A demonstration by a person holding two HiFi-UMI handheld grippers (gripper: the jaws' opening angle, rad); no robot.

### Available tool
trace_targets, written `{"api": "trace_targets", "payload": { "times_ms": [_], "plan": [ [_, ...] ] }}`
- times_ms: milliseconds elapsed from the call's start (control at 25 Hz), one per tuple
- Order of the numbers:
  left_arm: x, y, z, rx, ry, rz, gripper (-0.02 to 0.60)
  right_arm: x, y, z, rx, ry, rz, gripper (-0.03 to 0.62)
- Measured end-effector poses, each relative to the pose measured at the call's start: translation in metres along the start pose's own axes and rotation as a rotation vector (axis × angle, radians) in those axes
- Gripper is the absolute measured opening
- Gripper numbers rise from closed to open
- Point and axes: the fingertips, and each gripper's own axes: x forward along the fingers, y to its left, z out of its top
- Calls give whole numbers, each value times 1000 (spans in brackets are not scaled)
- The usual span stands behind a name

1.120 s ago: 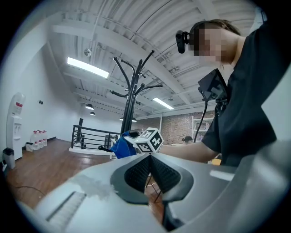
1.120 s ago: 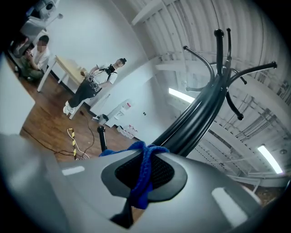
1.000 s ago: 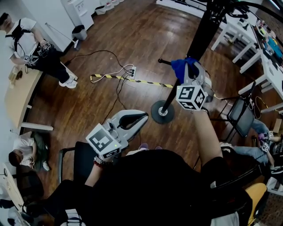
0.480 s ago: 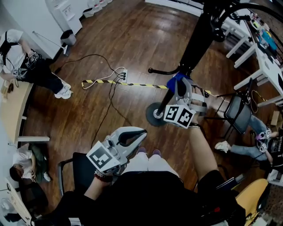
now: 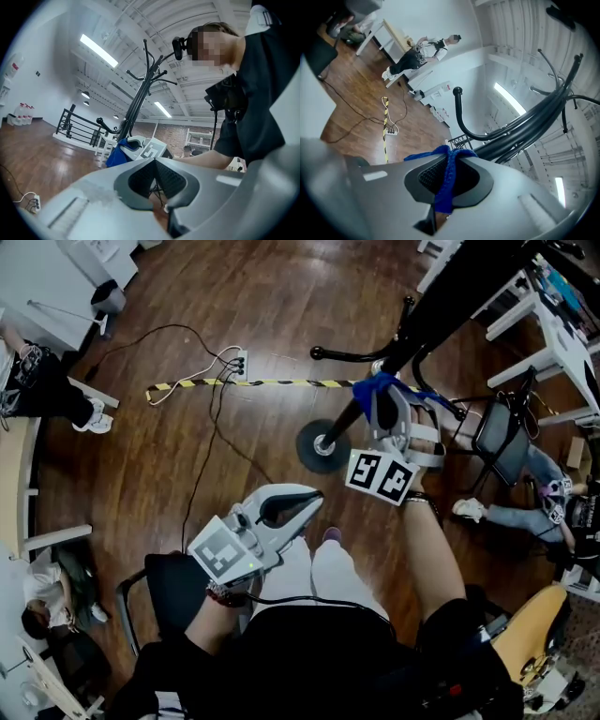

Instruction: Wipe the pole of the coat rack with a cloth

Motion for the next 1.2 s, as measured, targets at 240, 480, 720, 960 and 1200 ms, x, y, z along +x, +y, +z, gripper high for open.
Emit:
{"api": "trace_targets", "payload": {
  "times_ms": [240, 480, 720, 960, 1200],
  "plan": [
    [-22, 1, -68, -23, -16, 45, 6, -11, 16, -8, 112, -106, -9, 22],
    [-2, 2, -133, -16, -70, 40, 5, -3, 58, -30, 111, -189, 19, 23],
    [38, 47, -220, -10, -96, 79, 6, 6, 59, -29, 115, -408, -151, 23],
    [61, 100, -250, 148, -170, 59, 5, 10, 102, -53, 339, -478, -51, 23],
    [87, 156, -318, 260, -171, 112, 6, 27, 155, -79, 498, -535, -3, 23]
  ]
}}
